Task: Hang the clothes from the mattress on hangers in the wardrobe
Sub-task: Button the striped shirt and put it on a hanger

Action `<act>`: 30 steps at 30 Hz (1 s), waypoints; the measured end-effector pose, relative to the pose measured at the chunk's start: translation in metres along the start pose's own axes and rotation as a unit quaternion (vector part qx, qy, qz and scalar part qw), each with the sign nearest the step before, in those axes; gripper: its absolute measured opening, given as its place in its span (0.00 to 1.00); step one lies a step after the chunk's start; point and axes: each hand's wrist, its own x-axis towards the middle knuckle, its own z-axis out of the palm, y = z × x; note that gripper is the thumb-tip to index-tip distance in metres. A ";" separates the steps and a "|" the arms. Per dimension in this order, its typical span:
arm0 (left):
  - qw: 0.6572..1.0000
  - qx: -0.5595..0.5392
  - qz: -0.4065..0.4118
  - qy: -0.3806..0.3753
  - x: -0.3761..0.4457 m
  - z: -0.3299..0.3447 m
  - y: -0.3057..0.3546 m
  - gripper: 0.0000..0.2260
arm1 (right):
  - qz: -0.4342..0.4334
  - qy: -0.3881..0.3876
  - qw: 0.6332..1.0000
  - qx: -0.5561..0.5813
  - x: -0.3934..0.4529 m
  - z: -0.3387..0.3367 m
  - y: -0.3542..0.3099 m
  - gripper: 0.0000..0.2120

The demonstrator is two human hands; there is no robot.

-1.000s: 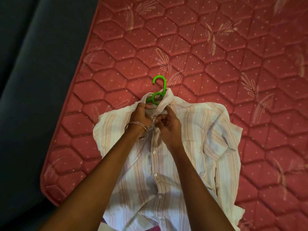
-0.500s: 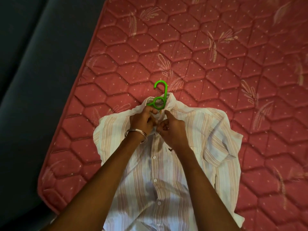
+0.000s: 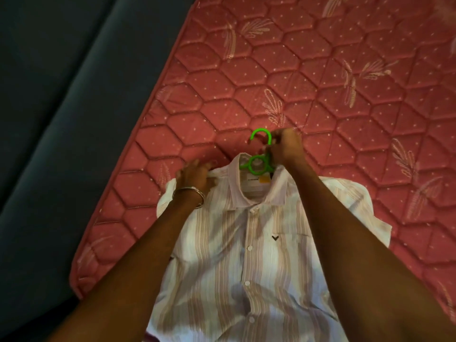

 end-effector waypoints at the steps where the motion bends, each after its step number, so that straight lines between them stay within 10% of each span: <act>1: 0.999 -0.027 0.003 0.022 -0.003 -0.002 0.001 0.20 | -0.020 0.009 0.999 0.025 -0.005 -0.002 -0.006 0.07; 15: 0.936 -0.203 0.211 0.194 -0.125 -0.153 0.098 0.25 | -0.276 -0.088 0.951 0.106 -0.169 -0.172 -0.147 0.13; 22: 0.820 -0.089 0.343 0.450 -0.249 -0.242 0.184 0.10 | -0.361 0.042 0.931 0.013 -0.290 -0.264 -0.205 0.07; 30: 0.908 0.154 0.165 0.353 -0.397 -0.297 0.212 0.17 | -0.402 0.146 0.900 0.081 -0.432 -0.350 -0.215 0.13</act>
